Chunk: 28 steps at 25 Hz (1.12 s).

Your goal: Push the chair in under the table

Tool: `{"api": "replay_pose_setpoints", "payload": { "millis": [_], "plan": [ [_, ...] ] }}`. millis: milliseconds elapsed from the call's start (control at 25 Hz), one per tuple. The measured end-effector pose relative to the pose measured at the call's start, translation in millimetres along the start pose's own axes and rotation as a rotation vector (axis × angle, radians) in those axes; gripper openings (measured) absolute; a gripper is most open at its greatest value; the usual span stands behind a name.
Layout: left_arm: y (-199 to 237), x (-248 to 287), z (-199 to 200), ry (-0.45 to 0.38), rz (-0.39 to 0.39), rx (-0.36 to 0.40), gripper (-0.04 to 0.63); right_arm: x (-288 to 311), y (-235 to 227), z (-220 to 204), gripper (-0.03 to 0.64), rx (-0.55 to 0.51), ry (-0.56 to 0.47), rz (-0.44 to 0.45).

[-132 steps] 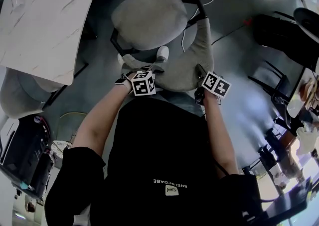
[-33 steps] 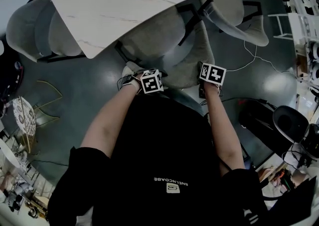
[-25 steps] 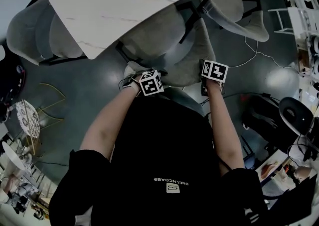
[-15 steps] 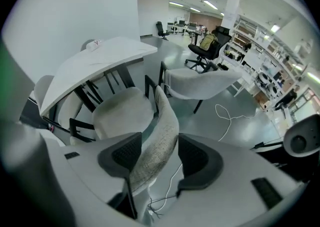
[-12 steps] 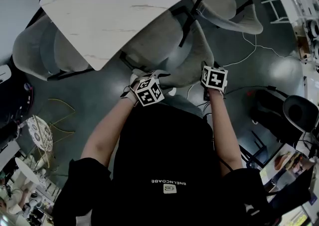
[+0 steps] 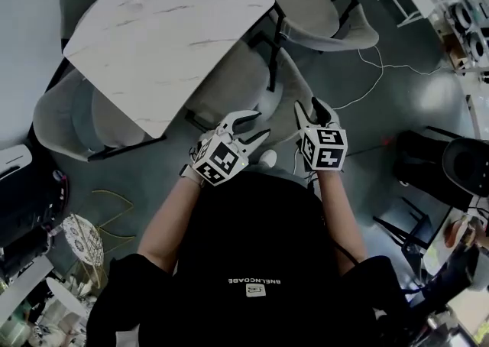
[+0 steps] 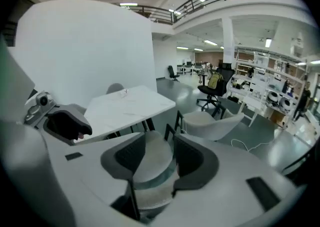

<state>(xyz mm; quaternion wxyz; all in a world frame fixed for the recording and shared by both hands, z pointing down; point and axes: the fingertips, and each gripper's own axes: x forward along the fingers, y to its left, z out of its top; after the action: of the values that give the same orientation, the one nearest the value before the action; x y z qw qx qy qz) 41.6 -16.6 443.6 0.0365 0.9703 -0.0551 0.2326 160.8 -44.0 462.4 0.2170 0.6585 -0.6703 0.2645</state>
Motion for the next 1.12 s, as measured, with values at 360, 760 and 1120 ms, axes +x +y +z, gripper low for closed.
{"api": "replay_pose_setpoints", "payload": {
  "millis": [360, 760, 1120],
  "plan": [
    [-7, -35, 119, -0.245, 0.025, 0.137, 0.111, -93, 12, 96, 0.058, -0.025, -0.351, 0.023],
    [-4, -70, 203, -0.451, 0.053, 0.109, 0.006, -179, 22, 158, 0.026, -0.070, -0.615, 0.031],
    [-3, -87, 235, -0.533, 0.000, -0.016, 0.005, -218, 21, 164, 0.011, -0.084, -0.703, -0.008]
  ]
}}
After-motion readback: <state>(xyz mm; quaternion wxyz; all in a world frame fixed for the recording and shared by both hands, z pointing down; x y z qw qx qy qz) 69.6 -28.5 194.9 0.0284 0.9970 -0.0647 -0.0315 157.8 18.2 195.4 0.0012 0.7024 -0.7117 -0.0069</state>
